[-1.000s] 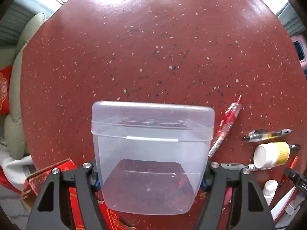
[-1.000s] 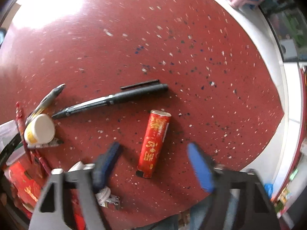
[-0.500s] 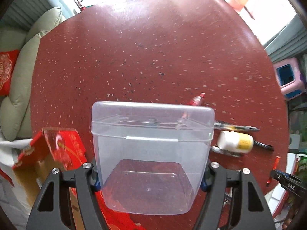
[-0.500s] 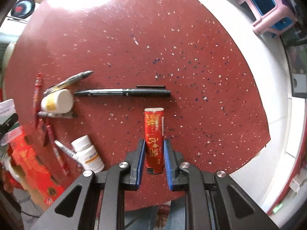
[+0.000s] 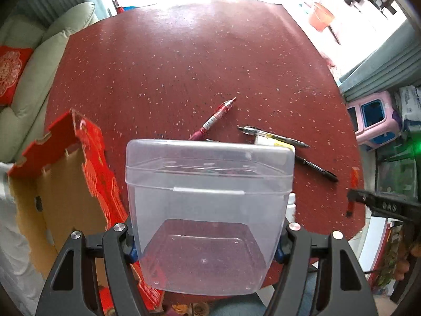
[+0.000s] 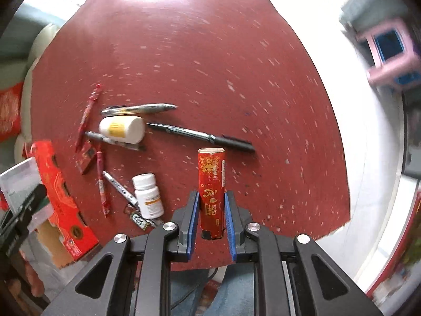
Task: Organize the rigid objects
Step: 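Carry the clear box and red tube over the cardboard tray box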
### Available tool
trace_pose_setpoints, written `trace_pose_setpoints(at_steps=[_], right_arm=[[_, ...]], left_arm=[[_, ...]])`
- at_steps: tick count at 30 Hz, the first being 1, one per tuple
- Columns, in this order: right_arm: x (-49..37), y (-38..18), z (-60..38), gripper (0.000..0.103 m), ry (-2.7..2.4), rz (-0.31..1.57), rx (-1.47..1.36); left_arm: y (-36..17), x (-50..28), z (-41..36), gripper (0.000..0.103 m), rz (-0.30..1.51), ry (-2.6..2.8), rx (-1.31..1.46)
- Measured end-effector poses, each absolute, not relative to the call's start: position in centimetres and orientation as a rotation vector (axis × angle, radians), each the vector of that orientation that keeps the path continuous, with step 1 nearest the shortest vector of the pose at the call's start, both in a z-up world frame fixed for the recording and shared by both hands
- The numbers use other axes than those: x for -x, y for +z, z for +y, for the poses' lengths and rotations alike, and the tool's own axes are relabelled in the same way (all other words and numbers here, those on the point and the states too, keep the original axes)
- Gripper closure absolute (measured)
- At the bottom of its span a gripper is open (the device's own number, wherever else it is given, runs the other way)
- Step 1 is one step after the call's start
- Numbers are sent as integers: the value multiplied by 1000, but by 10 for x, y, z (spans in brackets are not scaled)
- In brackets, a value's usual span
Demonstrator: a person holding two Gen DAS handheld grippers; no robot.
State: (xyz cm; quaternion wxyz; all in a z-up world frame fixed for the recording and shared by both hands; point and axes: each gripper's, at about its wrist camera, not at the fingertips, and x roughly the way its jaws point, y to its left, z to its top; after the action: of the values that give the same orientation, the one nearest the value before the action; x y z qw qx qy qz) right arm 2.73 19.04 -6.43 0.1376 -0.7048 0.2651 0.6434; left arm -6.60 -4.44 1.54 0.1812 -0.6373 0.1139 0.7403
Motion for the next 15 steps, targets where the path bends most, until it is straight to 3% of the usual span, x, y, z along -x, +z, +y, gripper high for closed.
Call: trace_pose_setpoints(at_steps=[7, 15], right_arm=[[11, -41, 161, 82, 2058, 501, 2106], [43, -27, 120, 82, 2184, 332, 2170]], left_arm=[[34, 46, -67, 29, 189, 2161, 1795], [49, 39, -111, 29, 35, 2293, 1808]])
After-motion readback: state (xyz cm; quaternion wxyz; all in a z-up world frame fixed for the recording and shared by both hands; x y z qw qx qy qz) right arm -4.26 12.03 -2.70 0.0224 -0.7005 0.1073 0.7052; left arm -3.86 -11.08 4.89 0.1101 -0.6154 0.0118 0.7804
